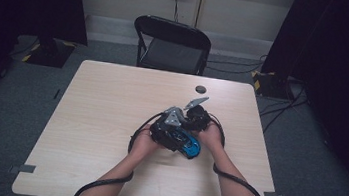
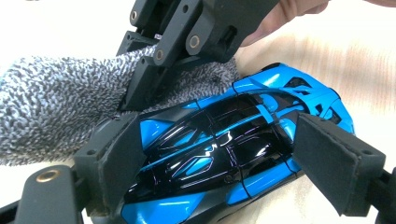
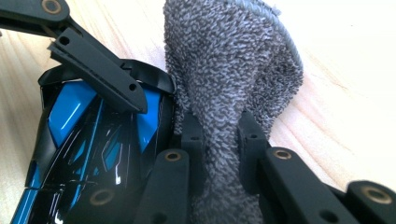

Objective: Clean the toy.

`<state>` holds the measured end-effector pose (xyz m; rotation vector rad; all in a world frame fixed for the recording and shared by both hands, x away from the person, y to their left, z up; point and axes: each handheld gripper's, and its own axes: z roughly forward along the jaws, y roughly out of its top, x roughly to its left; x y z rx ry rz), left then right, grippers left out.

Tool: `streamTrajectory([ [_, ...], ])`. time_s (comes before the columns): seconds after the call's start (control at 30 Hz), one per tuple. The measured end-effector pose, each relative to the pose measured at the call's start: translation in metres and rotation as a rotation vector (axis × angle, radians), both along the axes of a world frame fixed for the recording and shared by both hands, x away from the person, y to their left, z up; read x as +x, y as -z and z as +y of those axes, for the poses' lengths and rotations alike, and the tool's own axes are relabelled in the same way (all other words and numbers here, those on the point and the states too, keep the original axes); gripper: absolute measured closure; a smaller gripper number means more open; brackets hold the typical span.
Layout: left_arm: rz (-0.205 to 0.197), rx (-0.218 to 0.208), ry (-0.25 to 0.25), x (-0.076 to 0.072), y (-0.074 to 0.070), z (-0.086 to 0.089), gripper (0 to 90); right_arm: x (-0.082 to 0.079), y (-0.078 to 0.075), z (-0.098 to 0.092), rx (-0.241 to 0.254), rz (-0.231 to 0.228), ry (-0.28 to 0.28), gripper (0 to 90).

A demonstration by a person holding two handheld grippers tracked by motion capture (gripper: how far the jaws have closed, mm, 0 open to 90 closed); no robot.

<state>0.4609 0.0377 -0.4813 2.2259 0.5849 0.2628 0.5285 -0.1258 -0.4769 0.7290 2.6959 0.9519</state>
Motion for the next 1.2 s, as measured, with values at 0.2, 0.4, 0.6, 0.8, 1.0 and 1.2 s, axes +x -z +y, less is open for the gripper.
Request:
streamTrajectory([
  [0.2, 0.005, -0.007, -0.003, 0.000, 0.000, 0.000, 16.6, -0.001, 0.000, -0.002, 0.004, 0.001, -0.005, 77.8],
  [0.4, 0.012, -0.007, -0.002, 0.001, -0.001, -0.001, 17.5, -0.002, 0.000, -0.007, 0.008, 0.004, -0.014, 77.7],
  [0.6, 0.016, -0.009, -0.004, 0.000, -0.001, -0.001, 18.0, -0.003, 0.000, -0.015, 0.015, 0.008, -0.027, 77.7],
  [0.8, 0.016, 0.000, -0.004, 0.000, -0.002, -0.001, 18.0, -0.006, -0.001, -0.020, 0.009, 0.010, -0.031, 77.7],
  [1.0, 0.016, -0.001, -0.012, 0.001, -0.002, 0.000, 18.0, -0.009, 0.000, -0.034, 0.022, 0.021, -0.037, 77.6],
  [1.2, 0.018, 0.004, -0.016, 0.001, -0.002, 0.000, 18.0, -0.016, 0.000, -0.040, 0.012, 0.016, -0.040, 77.6],
])
